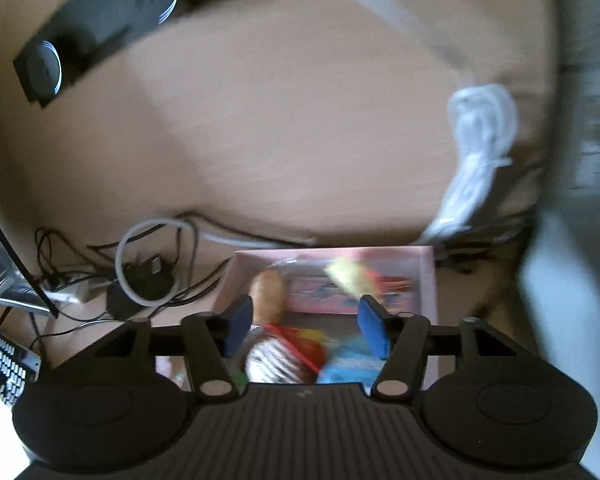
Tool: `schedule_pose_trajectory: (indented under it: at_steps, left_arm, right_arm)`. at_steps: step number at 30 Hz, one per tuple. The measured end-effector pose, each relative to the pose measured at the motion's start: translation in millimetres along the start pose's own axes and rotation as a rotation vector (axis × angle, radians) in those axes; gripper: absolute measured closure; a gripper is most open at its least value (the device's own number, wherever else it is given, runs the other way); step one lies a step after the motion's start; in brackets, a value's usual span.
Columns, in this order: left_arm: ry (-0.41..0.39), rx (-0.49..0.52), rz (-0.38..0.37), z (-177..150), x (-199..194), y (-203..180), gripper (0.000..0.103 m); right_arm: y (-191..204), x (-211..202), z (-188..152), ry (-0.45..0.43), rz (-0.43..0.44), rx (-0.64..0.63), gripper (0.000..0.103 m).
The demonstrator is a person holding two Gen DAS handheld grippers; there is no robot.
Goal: Organize objects
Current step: 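Carry the red keychain into the pink box and open the right gripper, then reach for and grasp the red-and-white figure keychain with the left gripper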
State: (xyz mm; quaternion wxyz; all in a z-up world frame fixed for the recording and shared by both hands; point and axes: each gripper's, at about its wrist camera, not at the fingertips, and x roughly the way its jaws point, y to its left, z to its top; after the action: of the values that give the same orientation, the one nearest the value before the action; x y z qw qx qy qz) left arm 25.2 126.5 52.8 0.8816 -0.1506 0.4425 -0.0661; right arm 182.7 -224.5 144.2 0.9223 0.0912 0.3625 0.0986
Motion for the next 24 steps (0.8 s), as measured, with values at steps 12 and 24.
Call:
schedule_pose_trajectory:
  at_steps: [12,24]
  left_arm:
    - [-0.132,0.123,-0.026,95.3,47.9,-41.1,0.049]
    - [-0.004,0.125,0.003,171.4,160.1,-97.7,0.055]
  right_arm:
    - [14.2,-67.0,-98.2,-0.009,-0.091,-0.13,0.024]
    - [21.1,-95.3,-159.6,0.043,-0.113,-0.215,0.022]
